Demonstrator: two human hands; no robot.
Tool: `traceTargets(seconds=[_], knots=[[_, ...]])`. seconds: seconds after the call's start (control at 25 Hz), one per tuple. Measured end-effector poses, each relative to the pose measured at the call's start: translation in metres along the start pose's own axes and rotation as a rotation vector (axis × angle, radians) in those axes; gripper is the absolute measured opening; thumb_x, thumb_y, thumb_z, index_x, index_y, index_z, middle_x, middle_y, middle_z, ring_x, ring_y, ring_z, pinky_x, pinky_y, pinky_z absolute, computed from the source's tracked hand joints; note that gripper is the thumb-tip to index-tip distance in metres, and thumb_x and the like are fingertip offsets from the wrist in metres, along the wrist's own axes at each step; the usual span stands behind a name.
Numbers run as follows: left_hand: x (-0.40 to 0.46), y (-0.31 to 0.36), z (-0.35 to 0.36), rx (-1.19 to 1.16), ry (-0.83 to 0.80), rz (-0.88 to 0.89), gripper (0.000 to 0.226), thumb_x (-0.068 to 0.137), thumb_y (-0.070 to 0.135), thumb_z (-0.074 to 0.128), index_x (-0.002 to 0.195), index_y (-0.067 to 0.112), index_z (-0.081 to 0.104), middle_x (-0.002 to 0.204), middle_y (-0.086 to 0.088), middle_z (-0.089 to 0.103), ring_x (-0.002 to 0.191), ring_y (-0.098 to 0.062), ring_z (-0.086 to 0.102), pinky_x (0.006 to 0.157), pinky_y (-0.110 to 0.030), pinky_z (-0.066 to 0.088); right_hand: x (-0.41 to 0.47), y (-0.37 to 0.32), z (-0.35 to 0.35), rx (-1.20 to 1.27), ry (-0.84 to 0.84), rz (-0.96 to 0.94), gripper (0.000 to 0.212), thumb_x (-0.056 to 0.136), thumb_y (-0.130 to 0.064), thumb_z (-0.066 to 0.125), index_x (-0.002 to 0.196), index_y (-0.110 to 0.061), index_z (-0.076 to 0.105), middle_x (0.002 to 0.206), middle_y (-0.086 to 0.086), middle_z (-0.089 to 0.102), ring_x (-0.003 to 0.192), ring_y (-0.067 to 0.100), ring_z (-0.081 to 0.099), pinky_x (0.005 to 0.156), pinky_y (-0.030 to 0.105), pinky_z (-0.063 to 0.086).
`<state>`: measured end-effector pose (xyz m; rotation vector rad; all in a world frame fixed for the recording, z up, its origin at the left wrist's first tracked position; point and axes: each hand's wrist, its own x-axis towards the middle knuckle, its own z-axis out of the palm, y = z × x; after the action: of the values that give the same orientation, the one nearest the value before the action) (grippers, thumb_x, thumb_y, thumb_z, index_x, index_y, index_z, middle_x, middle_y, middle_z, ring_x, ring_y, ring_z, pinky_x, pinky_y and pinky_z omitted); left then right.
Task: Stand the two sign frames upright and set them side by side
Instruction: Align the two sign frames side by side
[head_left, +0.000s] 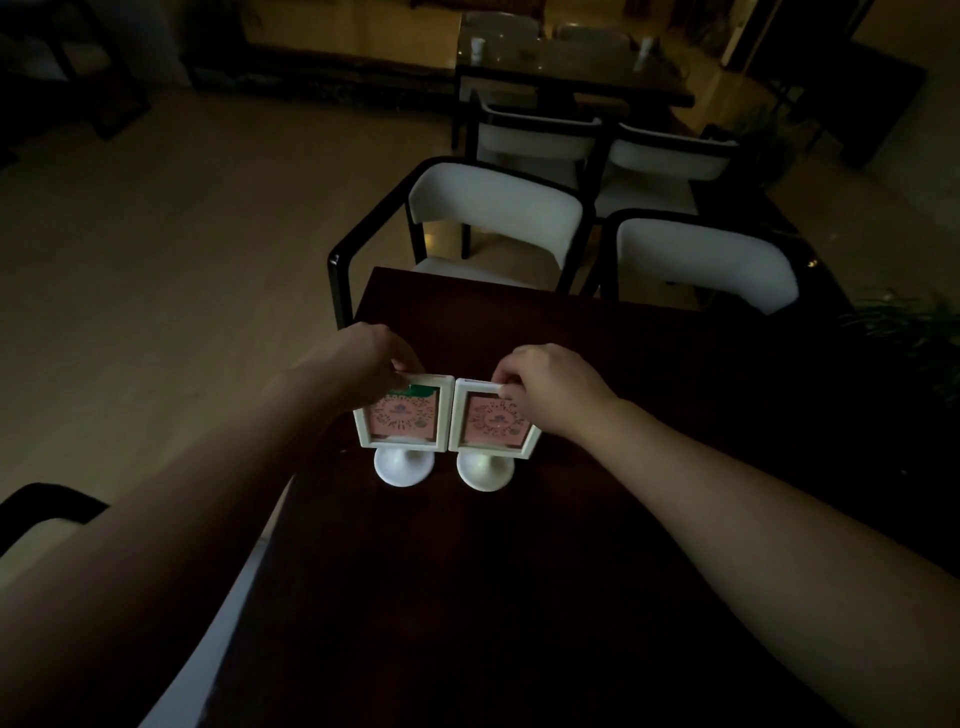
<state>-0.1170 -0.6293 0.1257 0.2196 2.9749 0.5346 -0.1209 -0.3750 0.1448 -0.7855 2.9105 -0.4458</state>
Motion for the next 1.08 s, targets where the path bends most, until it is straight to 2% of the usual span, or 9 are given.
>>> traceTargets(seconds=[0.16, 0.4, 0.6, 0.92, 1.08], knots=[[0.002, 0.003, 0.002, 0.033, -0.003, 0.004, 0.023, 0.085, 0.021, 0.070, 0.105, 0.033, 0.071, 0.095, 0.017, 0.054, 0.087, -0.006, 0.051, 0.063, -0.022, 0.042, 0.001, 0.002, 0.001, -0.017, 0.013, 0.001, 0.016, 0.093, -0.022, 0.061, 0.106, -0.024, 0.071, 0.111, -0.005, 0.066, 0.100, 0.018, 0.061, 0.080, 0.038, 0.052], [-0.001, 0.006, 0.001, 0.039, -0.011, -0.010, 0.024, 0.086, 0.020, 0.069, 0.107, 0.032, 0.071, 0.098, 0.014, 0.055, 0.090, -0.008, 0.053, 0.070, -0.027, 0.048, -0.001, 0.006, 0.002, -0.022, 0.017, 0.009, 0.016, 0.093, -0.023, 0.062, 0.106, -0.025, 0.071, 0.111, -0.006, 0.066, 0.100, 0.017, 0.061, 0.080, 0.038, 0.052], [-0.004, 0.007, 0.000, 0.029, -0.007, -0.014, 0.025, 0.087, 0.019, 0.068, 0.109, 0.030, 0.070, 0.107, 0.008, 0.063, 0.089, -0.007, 0.052, 0.070, -0.026, 0.048, -0.003, 0.004, 0.003, -0.022, 0.020, 0.009, 0.016, 0.094, -0.024, 0.061, 0.107, -0.024, 0.071, 0.110, -0.006, 0.066, 0.100, 0.017, 0.061, 0.080, 0.038, 0.053], [-0.010, 0.014, -0.002, 0.054, -0.002, -0.026, 0.027, 0.088, 0.019, 0.066, 0.114, 0.028, 0.068, 0.114, 0.004, 0.065, 0.090, -0.007, 0.051, 0.069, -0.024, 0.045, -0.004, 0.001, 0.002, -0.044, 0.006, 0.008, 0.020, 0.095, -0.025, 0.060, 0.112, -0.024, 0.070, 0.113, -0.005, 0.065, 0.102, 0.018, 0.060, 0.081, 0.038, 0.052], [-0.015, 0.018, -0.005, 0.043, 0.026, -0.044, 0.028, 0.089, 0.019, 0.067, 0.115, 0.029, 0.068, 0.115, 0.003, 0.067, 0.097, -0.011, 0.057, 0.073, -0.027, 0.047, -0.006, 0.001, 0.002, -0.046, 0.016, 0.017, 0.021, 0.095, -0.026, 0.059, 0.113, -0.024, 0.069, 0.113, -0.005, 0.065, 0.102, 0.017, 0.060, 0.079, 0.035, 0.051]])
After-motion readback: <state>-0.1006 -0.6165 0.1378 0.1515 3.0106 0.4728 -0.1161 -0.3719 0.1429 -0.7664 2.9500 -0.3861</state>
